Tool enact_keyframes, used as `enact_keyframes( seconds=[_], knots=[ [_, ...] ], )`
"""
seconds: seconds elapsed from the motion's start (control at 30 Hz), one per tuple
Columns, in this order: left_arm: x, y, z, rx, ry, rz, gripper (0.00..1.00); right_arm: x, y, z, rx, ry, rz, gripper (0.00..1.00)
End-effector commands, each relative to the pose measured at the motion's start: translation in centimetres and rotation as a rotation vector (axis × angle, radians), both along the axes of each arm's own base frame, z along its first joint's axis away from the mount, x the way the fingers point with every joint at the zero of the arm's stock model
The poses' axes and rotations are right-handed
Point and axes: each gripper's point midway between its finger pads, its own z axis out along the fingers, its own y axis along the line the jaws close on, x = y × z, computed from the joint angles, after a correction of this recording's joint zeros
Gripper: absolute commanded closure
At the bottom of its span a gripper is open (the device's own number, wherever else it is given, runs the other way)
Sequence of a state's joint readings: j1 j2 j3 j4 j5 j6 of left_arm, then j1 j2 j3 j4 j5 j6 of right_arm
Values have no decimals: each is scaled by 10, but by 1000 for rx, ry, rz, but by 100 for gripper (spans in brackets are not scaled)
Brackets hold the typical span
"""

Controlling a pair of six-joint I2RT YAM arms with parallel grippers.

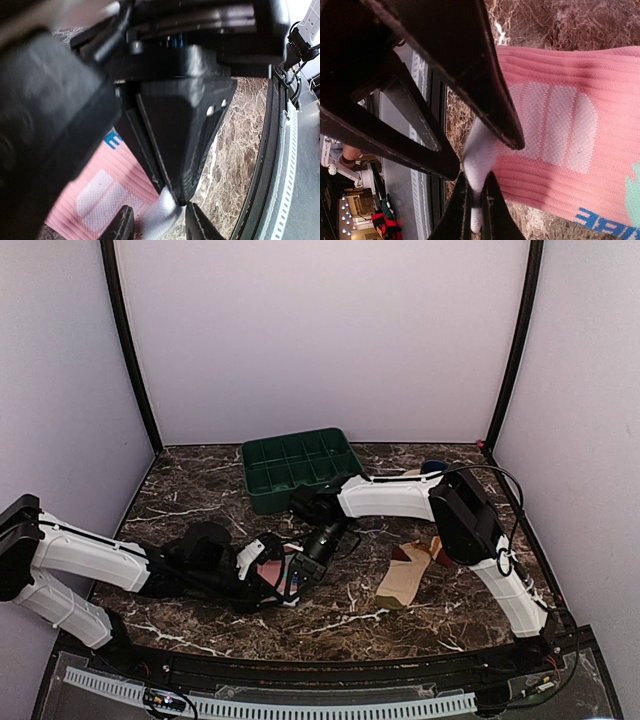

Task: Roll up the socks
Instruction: Roll the sock at the center of the board.

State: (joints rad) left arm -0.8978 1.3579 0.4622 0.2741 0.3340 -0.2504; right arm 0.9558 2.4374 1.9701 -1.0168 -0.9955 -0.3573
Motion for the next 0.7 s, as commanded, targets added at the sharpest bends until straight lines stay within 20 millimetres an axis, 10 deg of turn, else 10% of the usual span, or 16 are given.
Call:
enact_keyframes(
  seconds=[0.0, 0.67],
  knots=[
    [-7, 0, -5, -22, 15, -15, 62, -2, 7, 7, 31, 23, 10, 100],
    [-9, 3, -12, -19, 19, -1, 93, -1, 8, 7, 25, 31, 2, 100]
  ],
)
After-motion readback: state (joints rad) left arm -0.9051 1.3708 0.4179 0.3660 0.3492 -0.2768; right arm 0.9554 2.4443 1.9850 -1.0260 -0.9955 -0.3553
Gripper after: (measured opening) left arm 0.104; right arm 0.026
